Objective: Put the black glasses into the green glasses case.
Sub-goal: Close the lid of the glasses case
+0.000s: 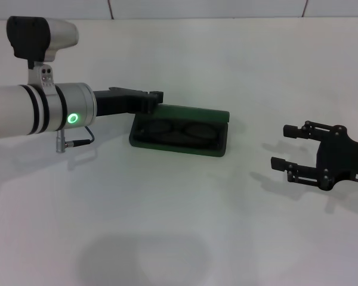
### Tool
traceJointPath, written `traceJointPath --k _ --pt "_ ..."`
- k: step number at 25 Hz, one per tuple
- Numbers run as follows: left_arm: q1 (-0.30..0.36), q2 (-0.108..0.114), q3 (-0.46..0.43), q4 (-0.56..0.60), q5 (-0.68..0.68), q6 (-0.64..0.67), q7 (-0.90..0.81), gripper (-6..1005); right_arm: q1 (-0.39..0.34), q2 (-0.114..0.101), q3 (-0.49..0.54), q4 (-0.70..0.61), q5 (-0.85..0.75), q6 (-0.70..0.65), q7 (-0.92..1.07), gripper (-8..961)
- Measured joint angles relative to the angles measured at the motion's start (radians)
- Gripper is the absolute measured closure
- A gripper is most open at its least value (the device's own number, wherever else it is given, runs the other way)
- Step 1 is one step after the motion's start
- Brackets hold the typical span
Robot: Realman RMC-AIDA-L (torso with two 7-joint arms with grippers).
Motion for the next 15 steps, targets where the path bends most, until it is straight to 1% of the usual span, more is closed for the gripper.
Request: traceJointPath --k 10,15 --pt "0.028 -0.005 0.0 0.001 -0.014 -0.005 0.035 866 0.0 0.0 0.0 0.0 0.0 -0.005 0.0 261" --pt "0.048 -0.006 -0.001 -0.003 -0.066 -0.009 0.096 864 0.0 0.0 0.0 0.0 0.0 -0.005 0.001 261"
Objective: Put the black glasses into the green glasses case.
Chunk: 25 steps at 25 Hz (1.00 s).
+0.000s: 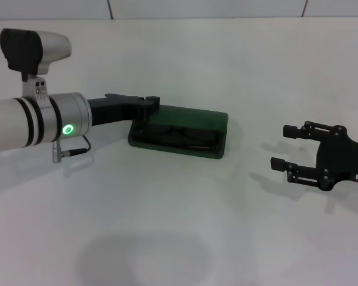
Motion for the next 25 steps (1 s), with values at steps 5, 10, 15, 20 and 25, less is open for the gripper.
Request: traceJointPath --k 5,10,15,20,25 --pt "-0.004 0.0 -0.001 -0.032 -0.028 -0.003 0.039 863 0.0 0.0 0.0 0.0 0.0 0.0 0.002 261" --pt "-0.006 0.0 0.0 -0.086 -0.113 -0.024 0.143 862 0.0 0.001 -0.002 0.001 0.0 0.002 0.004 261" --pt "-0.006 0.0 -0.001 -0.125 -0.198 -0.03 0.252 860 0.0 0.002 -0.003 0.001 0.0 0.003 0.006 261" --pt "-0.003 0.005 -0.001 -0.1 -0.254 0.009 0.26 859 -0.004 0.002 0.0 0.002 0.0 -0.003 0.006 261" --pt "-0.045 0.033 -0.066 -0.099 -0.291 0.173 0.21 858 -0.001 0.002 0.0 0.002 0.0 -0.003 0.008 261"
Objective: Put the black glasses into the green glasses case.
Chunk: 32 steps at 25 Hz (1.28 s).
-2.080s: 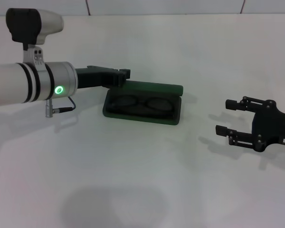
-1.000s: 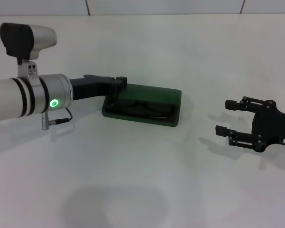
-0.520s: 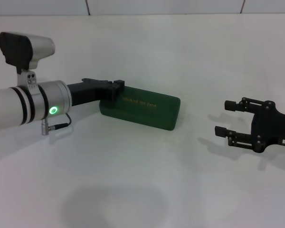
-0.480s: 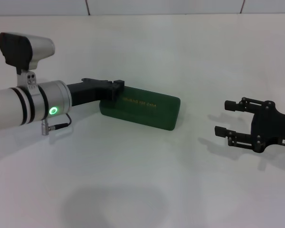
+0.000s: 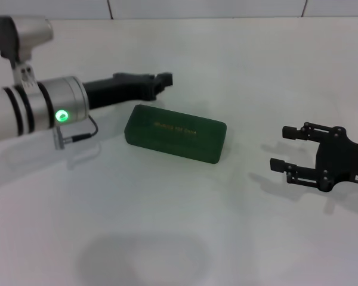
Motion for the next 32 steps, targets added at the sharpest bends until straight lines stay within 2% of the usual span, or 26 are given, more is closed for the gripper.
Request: traceJointPath --k 3,8,10,16,21,26,30,32 --pt "-0.022 0.003 -0.101 -0.029 -0.002 0.095 0.036 857 0.001 -0.001 0.0 0.0 0.005 -0.004 0.003 261" --pt "-0.005 -0.023 -0.225 -0.034 -0.021 0.183 0.245 856 -0.002 -0.004 0.0 0.0 0.031 -0.009 0.011 261" --pt "0.007 -0.029 -0.248 -0.046 -0.05 0.205 0.334 855 -0.003 -0.004 0.001 0.0 0.043 -0.011 0.013 261" --pt "0.044 -0.03 -0.257 -0.124 -0.167 0.27 0.63 751 -0.008 -0.006 0.0 0.0 0.083 -0.016 0.013 261" --pt "0.065 -0.025 -0.259 -0.17 -0.216 0.331 0.751 664 -0.012 -0.006 0.003 0.0 0.149 -0.016 0.01 261" --pt "0.104 -0.006 -0.26 -0.165 -0.158 0.405 0.836 473 -0.015 -0.015 0.002 -0.012 0.159 -0.062 0.006 261" --pt "0.145 0.012 -0.257 -0.162 -0.121 0.472 0.864 292 -0.022 -0.037 -0.006 -0.012 0.129 -0.145 -0.015 261" --pt "0.161 0.023 -0.257 -0.167 -0.076 0.516 0.888 196 -0.03 -0.04 -0.005 -0.011 0.107 -0.178 -0.034 261"
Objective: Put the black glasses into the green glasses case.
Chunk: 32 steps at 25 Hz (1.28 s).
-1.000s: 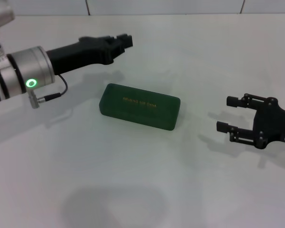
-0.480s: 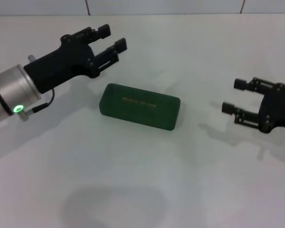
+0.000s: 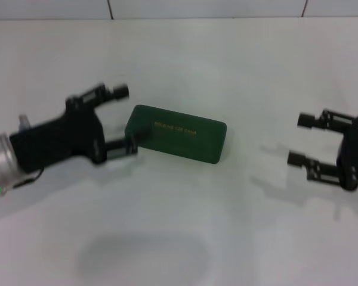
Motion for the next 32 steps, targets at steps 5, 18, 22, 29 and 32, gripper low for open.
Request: traceJointPath --k 5,18,22,29,32 --pt "0.047 0.008 -0.002 -0.003 0.093 0.092 0.038 139 -0.033 0.003 -0.006 -0.001 -0.045 -0.041 -0.027 261" --pt "0.077 0.016 -0.081 -0.068 0.227 0.036 0.032 125 -0.03 0.027 -0.009 0.057 -0.13 0.074 -0.04 261" --pt "0.075 0.016 -0.083 -0.068 0.224 0.017 0.024 125 -0.028 0.03 -0.027 0.061 -0.134 0.077 -0.038 261" --pt "0.078 0.018 -0.121 -0.067 0.222 0.02 0.015 125 -0.026 0.033 -0.056 0.062 -0.132 0.042 -0.04 261" --pt "0.077 0.018 -0.121 -0.066 0.222 0.022 0.012 125 -0.026 0.034 -0.056 0.062 -0.132 0.039 -0.04 261"
